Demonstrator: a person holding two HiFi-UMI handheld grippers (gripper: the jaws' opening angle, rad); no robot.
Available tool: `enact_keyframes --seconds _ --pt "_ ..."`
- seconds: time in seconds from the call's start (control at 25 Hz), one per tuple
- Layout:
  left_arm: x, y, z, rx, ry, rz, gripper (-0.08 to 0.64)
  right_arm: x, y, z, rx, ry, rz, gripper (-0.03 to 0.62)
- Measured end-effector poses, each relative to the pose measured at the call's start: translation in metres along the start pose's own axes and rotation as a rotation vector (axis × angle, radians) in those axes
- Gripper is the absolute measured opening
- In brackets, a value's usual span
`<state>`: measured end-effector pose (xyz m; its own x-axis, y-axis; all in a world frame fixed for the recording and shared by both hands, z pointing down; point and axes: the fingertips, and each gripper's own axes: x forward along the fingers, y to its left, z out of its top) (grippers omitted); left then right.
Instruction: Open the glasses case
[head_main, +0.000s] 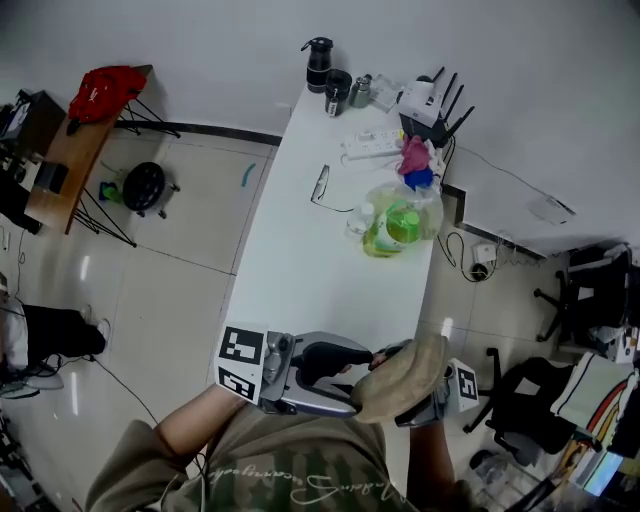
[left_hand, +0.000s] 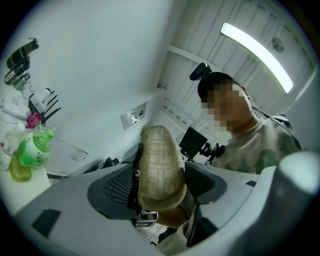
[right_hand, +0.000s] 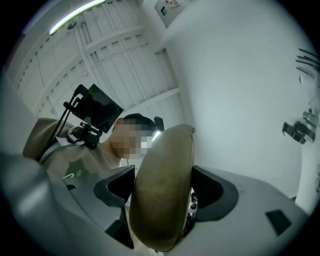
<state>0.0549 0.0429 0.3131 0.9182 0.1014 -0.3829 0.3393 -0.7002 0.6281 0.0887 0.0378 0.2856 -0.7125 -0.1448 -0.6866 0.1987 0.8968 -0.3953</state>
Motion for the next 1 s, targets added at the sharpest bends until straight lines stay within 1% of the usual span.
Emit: enact_keyframes --seconds 0.08,0.16,0.24,0.28,0.36,0.44,0.6,0.72,0.8,0.92,1.0 --pt "0.0 -0.002 -0.004 0.002 0.025 -0.009 0.322 0.0 0.003 -0.003 -0.017 0.029 0.012 0.351" --pt "0.003 -0.008 -0.012 0.004 0.078 -0.037 0.322 0.002 0.006 -0.013 -0.024 0.088 0.026 0.351" --pt "0.006 -0.015 -0.02 -0.007 0.132 -0.075 0.322 0.005 0.011 -0.022 -0.01 0.126 0.051 0.351" --pt "0.008 -0.017 -0.022 -0.018 0.145 -0.09 0.329 0.006 0.013 -0.023 0.002 0.124 0.062 0.351" --pt "0.007 -0.019 -0.022 -0.034 0.145 -0.096 0.33 0.007 0.013 -0.025 0.019 0.108 0.066 0.351" --pt "0.005 -0.016 -0.021 -0.029 0.142 -0.082 0.33 0.006 0.008 -0.026 0.03 0.102 0.053 0.351" --pt "0.001 -0.014 -0.025 -0.01 0.183 -0.069 0.33 0.006 0.004 -0.033 0.057 0.123 0.036 0.351" --pt "-0.002 -0.013 -0.029 0.006 0.208 -0.053 0.331 0.006 0.0 -0.04 0.034 0.156 0.015 0.351" --pt "-0.003 -0.013 -0.031 0.016 0.214 -0.055 0.348 0.006 0.0 -0.044 0.022 0.172 0.018 0.351" --pt "-0.003 -0.014 -0.027 -0.023 0.18 -0.074 0.347 0.007 0.003 -0.041 0.045 0.145 0.038 0.351" --pt "-0.005 -0.011 -0.027 -0.038 0.175 -0.067 0.347 0.007 0.001 -0.042 0.056 0.142 0.029 0.351"
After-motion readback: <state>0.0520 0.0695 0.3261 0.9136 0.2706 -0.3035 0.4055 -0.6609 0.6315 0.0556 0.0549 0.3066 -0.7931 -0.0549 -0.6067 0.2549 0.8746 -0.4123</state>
